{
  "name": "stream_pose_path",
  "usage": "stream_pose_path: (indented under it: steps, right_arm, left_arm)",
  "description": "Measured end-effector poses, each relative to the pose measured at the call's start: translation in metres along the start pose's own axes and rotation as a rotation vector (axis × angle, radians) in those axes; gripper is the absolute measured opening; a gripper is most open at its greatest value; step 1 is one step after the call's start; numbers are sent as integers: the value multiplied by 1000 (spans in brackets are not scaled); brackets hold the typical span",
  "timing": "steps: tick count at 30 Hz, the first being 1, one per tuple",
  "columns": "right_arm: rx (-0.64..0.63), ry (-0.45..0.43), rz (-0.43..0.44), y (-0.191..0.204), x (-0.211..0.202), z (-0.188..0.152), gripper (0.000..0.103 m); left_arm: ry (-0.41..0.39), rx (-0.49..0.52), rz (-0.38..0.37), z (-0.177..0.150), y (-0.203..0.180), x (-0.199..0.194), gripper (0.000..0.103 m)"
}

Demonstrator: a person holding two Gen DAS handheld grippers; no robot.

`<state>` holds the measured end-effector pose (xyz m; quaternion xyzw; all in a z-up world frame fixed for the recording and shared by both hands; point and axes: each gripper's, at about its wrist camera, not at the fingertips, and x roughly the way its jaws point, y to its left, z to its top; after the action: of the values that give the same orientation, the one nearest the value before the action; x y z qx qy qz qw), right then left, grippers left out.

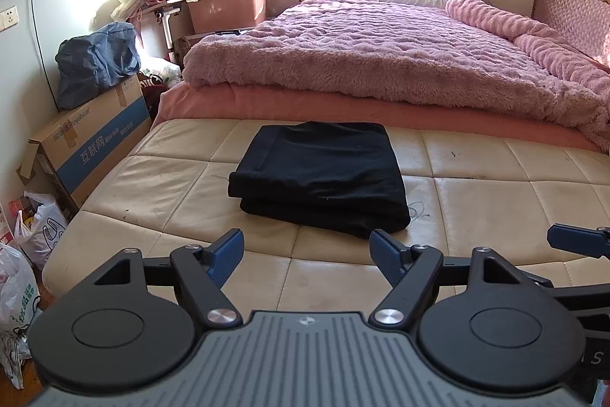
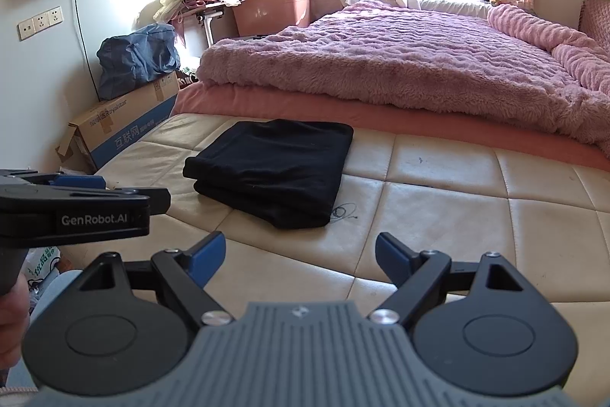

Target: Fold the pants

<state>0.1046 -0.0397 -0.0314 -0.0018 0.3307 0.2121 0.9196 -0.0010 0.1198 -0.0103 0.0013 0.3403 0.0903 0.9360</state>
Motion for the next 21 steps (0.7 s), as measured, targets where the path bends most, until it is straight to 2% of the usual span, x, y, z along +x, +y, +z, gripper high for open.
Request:
stream_pose_path:
  steps: [21]
  right_arm:
    - [2, -4, -4, -2, -2, -1, 82]
  left_arm:
    - [0, 0, -6, 1, 1, 0, 88]
